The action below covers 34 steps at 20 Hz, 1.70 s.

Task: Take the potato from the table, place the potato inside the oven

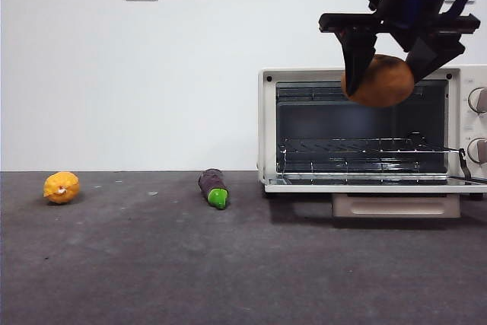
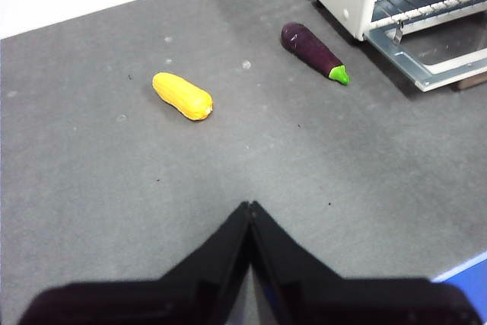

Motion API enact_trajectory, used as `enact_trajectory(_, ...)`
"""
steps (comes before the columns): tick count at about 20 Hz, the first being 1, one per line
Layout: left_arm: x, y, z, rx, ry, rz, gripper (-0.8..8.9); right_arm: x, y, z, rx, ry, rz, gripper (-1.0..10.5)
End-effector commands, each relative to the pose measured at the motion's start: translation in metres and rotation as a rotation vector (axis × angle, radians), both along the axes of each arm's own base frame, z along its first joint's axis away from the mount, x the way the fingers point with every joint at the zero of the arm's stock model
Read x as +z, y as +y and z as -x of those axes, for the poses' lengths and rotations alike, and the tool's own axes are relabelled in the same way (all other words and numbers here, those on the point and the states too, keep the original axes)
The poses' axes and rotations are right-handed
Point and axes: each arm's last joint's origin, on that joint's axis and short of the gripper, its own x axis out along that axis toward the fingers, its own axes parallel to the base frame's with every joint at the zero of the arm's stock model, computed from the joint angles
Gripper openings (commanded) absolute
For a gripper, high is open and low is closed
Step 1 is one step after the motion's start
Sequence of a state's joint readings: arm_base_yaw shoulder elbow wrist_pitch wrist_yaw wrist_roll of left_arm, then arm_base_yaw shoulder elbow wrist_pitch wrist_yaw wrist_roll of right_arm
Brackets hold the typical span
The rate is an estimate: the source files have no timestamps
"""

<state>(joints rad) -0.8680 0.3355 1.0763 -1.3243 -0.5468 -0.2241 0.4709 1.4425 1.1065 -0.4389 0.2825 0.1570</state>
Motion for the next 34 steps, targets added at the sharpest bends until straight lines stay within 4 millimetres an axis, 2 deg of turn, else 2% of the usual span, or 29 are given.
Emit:
enact_trajectory(1, -0.001, -0.001, -0.001, 0.008, 0.004, 0.012, -0.05, -0.014, 0.001, -0.011, -0.002, 0.007, -0.011, 1.6)
enact_trajectory(8, -0.001, -0.001, -0.001, 0.008, 0.005, 0.013, -0.05, -0.051, 0.015, -0.046, -0.026, -0.036, -0.054, 1.6)
enact_trajectory(13, -0.001, -0.001, -0.001, 0.008, 0.004, 0.011, -0.05, -0.052, 0.011, -0.058, -0.068, -0.112, -0.105, 1.6)
enact_trajectory(21, 0.000, -0.001, -0.002, 0.045, -0.013, -0.009, -0.06, -0.048, -0.019, -0.074, -0.171, -0.173, -0.116, 1.6)
enact_trajectory(29, 0.001, -0.008, -0.009, 0.048, 0.010, -0.045, -0.06, -0.072, -0.016, -0.091, -0.166, -0.150, -0.126, 1.7)
enact_trajectory(34, 0.001, -0.014, -0.013, 0.045, 0.026, -0.072, -0.06, -0.081, -0.015, -0.094, -0.187, -0.121, -0.139, 1.7)
